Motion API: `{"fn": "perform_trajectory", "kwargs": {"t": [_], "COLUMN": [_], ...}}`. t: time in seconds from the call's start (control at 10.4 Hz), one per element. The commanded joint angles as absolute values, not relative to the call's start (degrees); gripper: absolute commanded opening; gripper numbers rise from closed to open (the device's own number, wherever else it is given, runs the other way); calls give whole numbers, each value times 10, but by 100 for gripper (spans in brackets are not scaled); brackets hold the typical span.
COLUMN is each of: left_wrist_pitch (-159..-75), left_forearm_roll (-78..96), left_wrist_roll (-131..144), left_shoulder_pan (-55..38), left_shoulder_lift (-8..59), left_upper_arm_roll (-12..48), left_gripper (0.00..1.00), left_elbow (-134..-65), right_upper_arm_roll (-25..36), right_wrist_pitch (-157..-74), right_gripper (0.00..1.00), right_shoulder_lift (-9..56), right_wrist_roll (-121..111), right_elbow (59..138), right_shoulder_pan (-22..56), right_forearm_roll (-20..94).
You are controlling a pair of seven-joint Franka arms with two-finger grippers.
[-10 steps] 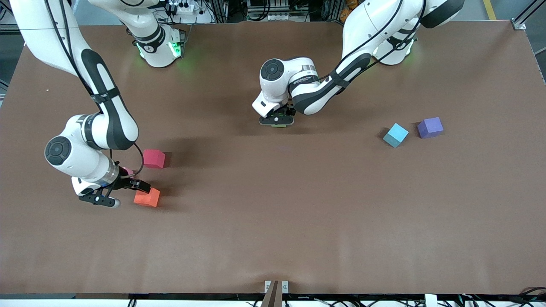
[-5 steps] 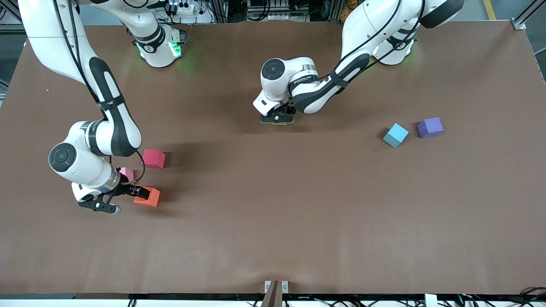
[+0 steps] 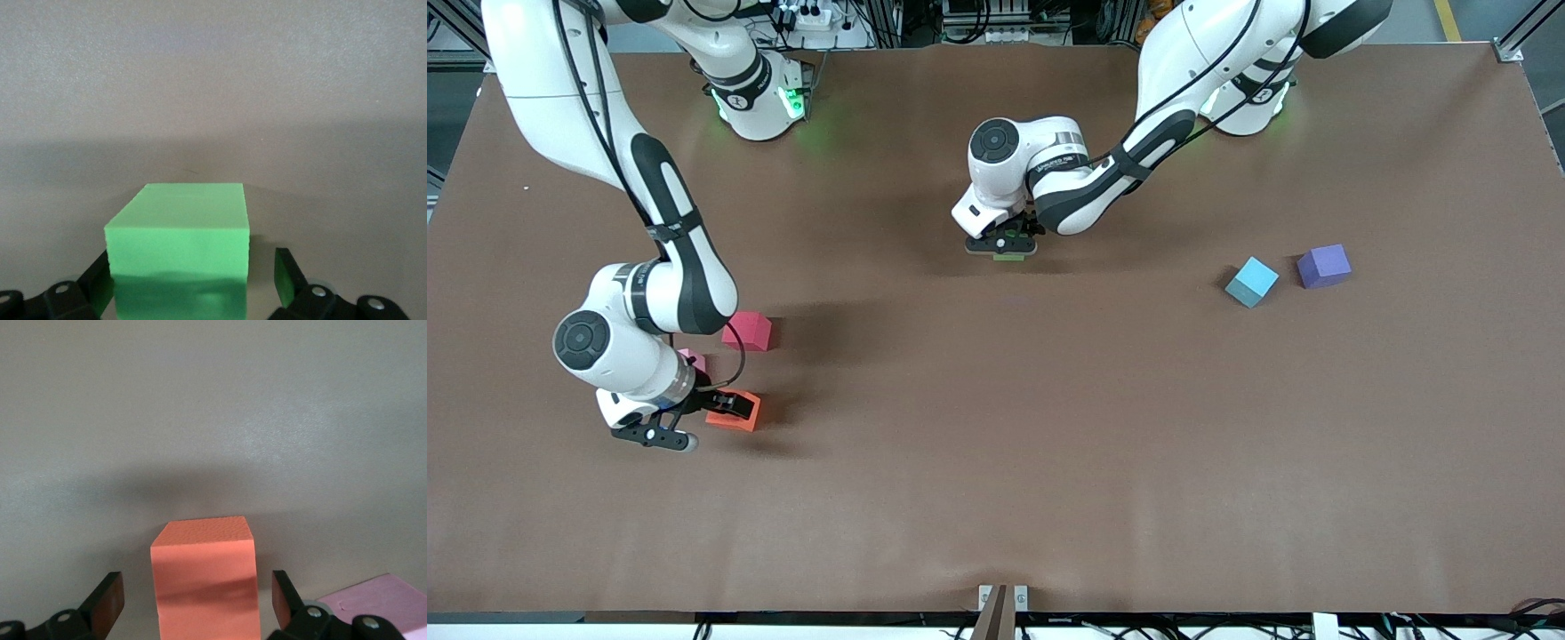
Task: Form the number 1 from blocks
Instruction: 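Place the green cube below the column while the right gripper grasps the orange cube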
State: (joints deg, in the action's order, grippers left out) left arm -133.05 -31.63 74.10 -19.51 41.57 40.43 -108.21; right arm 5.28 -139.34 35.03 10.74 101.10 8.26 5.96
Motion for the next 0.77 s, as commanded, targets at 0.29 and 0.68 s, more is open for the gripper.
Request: {"fn": "perform_trajectory", "kwargs": {"t": [0.29, 0.68], "left_wrist_pitch": [-1283, -1240], "left_forearm_roll": [-295, -291], "left_wrist_roll": [742, 674], "left_shoulder_pan": [-155, -14], "left_shoulder_lift": [308, 297], "left_upper_arm_roll": [406, 406], "left_gripper": [100, 100], "left_elbow": [-1088, -1089], "right_upper_arm_roll": [62, 62], "right_wrist_pitch": [-1396, -1409], "right_gripper": [95, 87], "right_shoulder_lift": [373, 388], "right_wrist_roll": [106, 106], "right_elbow": [995, 995], "right_shoulder_pan": [90, 90], "right_forearm_roll": [68, 69]}}
